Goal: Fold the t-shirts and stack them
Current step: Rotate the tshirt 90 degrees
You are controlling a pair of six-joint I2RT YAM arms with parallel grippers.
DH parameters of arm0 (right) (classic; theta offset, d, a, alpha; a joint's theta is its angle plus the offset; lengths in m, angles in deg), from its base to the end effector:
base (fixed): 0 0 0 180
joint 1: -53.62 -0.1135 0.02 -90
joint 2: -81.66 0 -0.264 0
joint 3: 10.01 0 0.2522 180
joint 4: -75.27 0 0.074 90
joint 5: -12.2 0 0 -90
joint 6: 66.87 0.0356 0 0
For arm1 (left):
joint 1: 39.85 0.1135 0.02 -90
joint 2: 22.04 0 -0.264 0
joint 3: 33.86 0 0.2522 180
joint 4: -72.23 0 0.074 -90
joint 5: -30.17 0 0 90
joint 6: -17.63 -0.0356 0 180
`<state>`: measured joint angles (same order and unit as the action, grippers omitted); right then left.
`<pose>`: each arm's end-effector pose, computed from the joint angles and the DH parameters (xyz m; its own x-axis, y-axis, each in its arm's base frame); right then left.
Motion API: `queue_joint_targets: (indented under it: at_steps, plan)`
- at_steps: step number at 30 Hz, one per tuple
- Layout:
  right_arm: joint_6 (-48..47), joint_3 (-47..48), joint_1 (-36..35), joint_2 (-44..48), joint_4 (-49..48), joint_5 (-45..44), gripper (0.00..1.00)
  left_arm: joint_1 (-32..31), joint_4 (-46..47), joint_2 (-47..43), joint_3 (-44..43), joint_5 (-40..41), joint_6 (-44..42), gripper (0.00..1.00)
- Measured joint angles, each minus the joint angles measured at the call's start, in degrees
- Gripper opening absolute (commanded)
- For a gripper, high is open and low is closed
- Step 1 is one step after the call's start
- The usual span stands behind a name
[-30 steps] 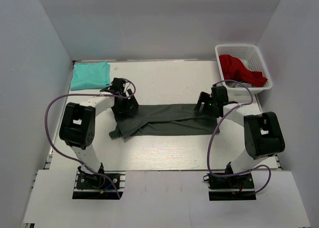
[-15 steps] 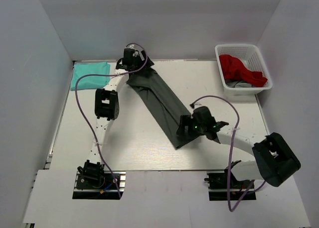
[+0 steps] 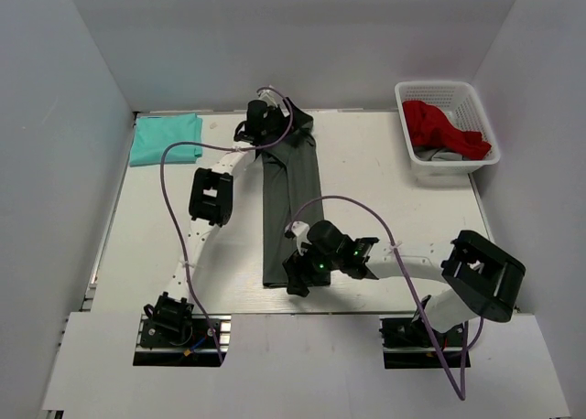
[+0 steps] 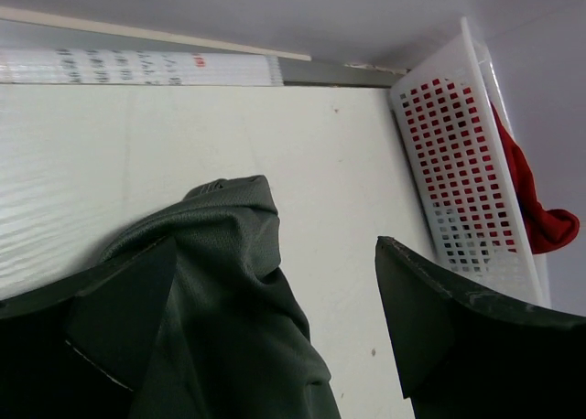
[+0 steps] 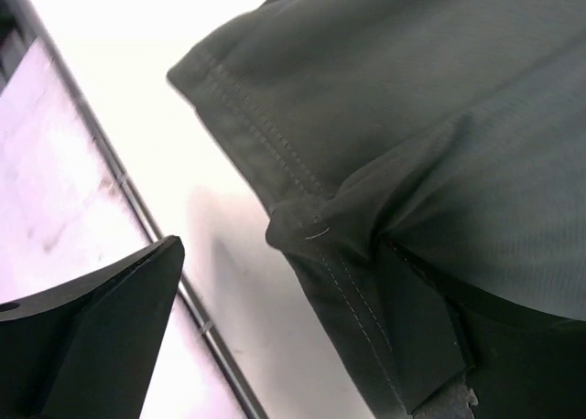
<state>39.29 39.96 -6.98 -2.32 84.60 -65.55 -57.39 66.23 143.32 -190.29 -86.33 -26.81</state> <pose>0.1311 0.2481 0.1603 -0.5816 -0.4782 -0.6580 -0.7967 0.4981 0.3423 0.5929 -0.2041 0.1138 -0.6581 -0.4621 -0.5944 0.3013 0.5619 -0.7704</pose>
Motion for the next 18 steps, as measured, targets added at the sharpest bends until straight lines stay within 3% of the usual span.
queue_joint_targets:
  at_steps: [5, 11, 15, 18]
  plan:
    - [-2.2, 1.6, -1.2, 0.4, 4.7, 0.7, 0.90, -1.2, 1.0, 0.0, 0.1, 0.6, -0.4, 1.00]
    - [-1.5, 1.9, -1.3, 7.4, 11.7, -1.4, 0.90, -0.9, -2.2, -3.1, 1.1, 2.6, -2.0, 1.00]
    - [0.2, 1.9, -1.0, 12.7, 11.9, -4.5, 0.90, -0.7, -7.5, -11.7, 3.7, 3.4, -3.9, 1.00]
    - [2.7, 1.3, 0.2, 14.4, 11.6, -6.7, 0.90, -0.5, -12.8, -23.6, 7.7, 4.3, -6.3, 1.00]
